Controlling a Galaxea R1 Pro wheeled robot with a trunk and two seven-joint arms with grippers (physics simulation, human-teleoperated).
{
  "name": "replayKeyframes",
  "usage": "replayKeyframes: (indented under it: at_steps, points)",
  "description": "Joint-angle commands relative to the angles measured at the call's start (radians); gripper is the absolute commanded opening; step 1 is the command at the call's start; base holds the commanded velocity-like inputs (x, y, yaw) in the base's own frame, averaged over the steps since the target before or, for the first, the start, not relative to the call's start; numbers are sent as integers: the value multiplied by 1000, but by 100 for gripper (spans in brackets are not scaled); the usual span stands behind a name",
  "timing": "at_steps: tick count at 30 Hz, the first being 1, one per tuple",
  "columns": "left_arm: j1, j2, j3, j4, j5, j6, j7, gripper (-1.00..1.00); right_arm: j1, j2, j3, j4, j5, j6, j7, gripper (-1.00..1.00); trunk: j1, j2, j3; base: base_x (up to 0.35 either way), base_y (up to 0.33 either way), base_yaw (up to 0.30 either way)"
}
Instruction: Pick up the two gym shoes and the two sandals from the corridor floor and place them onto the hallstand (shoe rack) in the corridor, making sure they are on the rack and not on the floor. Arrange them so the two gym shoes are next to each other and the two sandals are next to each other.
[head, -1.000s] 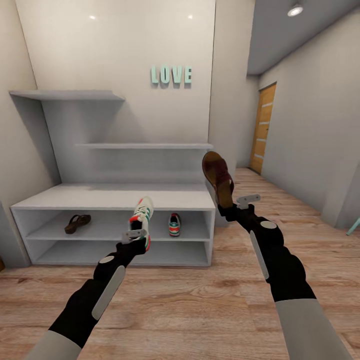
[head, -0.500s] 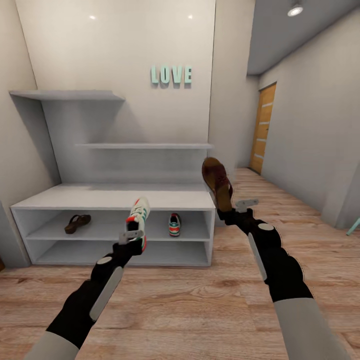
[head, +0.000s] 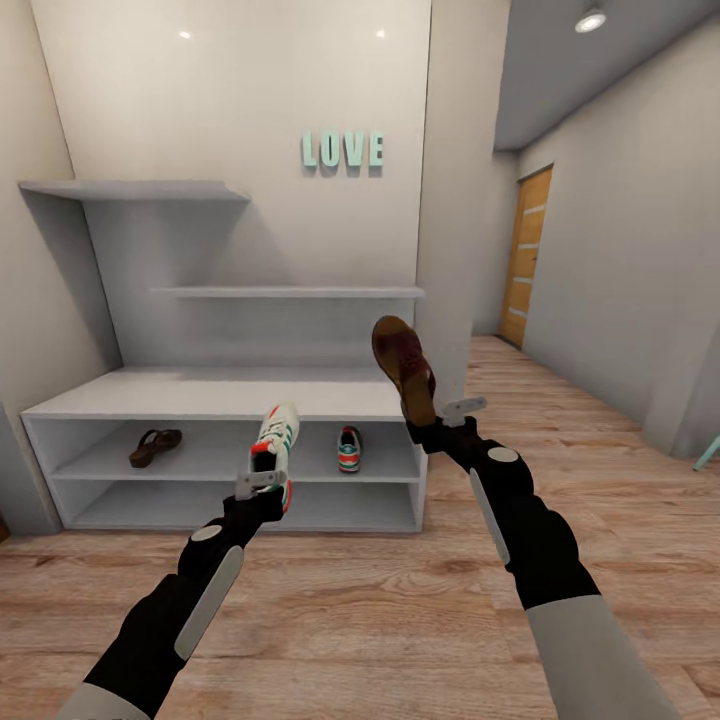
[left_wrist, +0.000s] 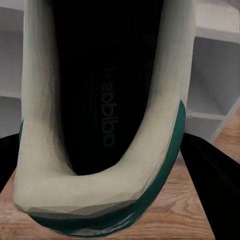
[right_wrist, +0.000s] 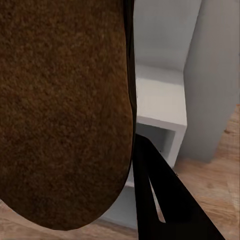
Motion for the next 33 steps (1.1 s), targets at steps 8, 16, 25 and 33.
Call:
replayKeyframes:
  at_steps: [8, 16, 25, 33]
  points:
    - [-12, -2, -3, 115, 12, 59, 9, -100, -1, -17, -131, -2, 3, 55, 7, -100, 0, -1, -1, 0, 0, 0]
    - [-53, -11, -4, 180, 12, 119, 7, -100, -1, -100, -453, -2, 8, 82, 10, -100, 0, -1, -1, 0, 0, 0]
    - [-110, -30, -5, 263, 12, 180, 5, -100, -1, -257, -502, -2, 1, 126, 11, -100, 0, -1, -1, 0, 0, 0]
    - [-166, -45, -6, 350, 12, 188, 5, -100, -1, -381, -740, -2, 5, 153, 11, -100, 0, -1, -1, 0, 0, 0]
